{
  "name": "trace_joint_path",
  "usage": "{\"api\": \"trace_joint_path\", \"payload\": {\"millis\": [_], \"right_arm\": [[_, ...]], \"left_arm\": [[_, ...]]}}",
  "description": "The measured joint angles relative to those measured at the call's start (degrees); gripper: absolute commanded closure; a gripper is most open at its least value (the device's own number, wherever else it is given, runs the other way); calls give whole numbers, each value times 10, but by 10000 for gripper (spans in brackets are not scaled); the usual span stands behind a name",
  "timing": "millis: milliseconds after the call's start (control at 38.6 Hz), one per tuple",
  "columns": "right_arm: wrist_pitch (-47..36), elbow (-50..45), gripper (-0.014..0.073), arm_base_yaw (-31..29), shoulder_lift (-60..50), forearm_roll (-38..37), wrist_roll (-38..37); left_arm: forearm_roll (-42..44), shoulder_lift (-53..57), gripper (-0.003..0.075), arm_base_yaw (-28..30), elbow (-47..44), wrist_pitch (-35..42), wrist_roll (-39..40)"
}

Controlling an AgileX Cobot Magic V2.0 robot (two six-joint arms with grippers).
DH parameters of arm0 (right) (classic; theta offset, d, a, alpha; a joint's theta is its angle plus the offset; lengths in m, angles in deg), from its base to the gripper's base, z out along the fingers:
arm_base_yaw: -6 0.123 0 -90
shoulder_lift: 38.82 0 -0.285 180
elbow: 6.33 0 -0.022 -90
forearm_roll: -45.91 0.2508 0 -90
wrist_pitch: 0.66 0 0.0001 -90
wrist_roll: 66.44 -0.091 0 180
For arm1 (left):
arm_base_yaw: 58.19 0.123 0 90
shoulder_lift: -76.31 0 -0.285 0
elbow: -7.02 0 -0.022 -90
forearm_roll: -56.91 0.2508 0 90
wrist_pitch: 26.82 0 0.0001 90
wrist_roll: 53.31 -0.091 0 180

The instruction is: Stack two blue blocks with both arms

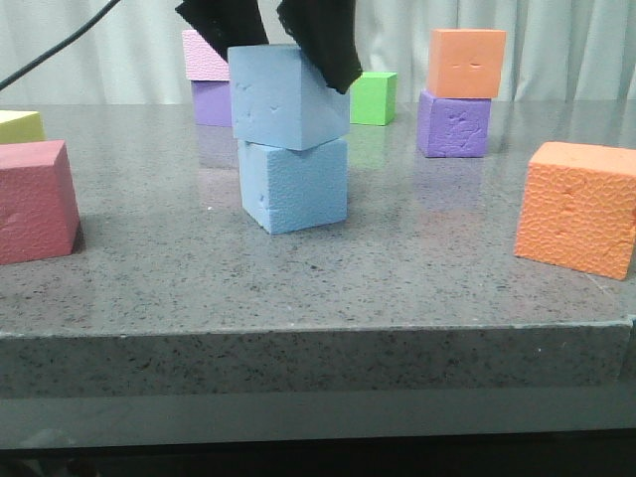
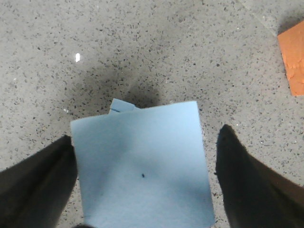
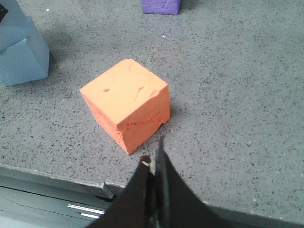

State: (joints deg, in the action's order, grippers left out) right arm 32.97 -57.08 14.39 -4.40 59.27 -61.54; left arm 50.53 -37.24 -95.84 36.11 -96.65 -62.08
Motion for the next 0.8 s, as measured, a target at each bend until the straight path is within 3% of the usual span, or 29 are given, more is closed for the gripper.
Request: {"api": "trace_joint_path", "payload": {"millis": [544, 647, 802], "right_arm": [[0, 0, 664, 0, 0, 0, 0], [0, 0, 664, 0, 0, 0, 0], [0, 0, 664, 0, 0, 0, 0]], "left_arm": [[14, 0, 149, 0, 110, -21, 14], [14, 0, 258, 0, 127, -21, 14], [14, 4, 566, 0, 129, -24, 14]]}}
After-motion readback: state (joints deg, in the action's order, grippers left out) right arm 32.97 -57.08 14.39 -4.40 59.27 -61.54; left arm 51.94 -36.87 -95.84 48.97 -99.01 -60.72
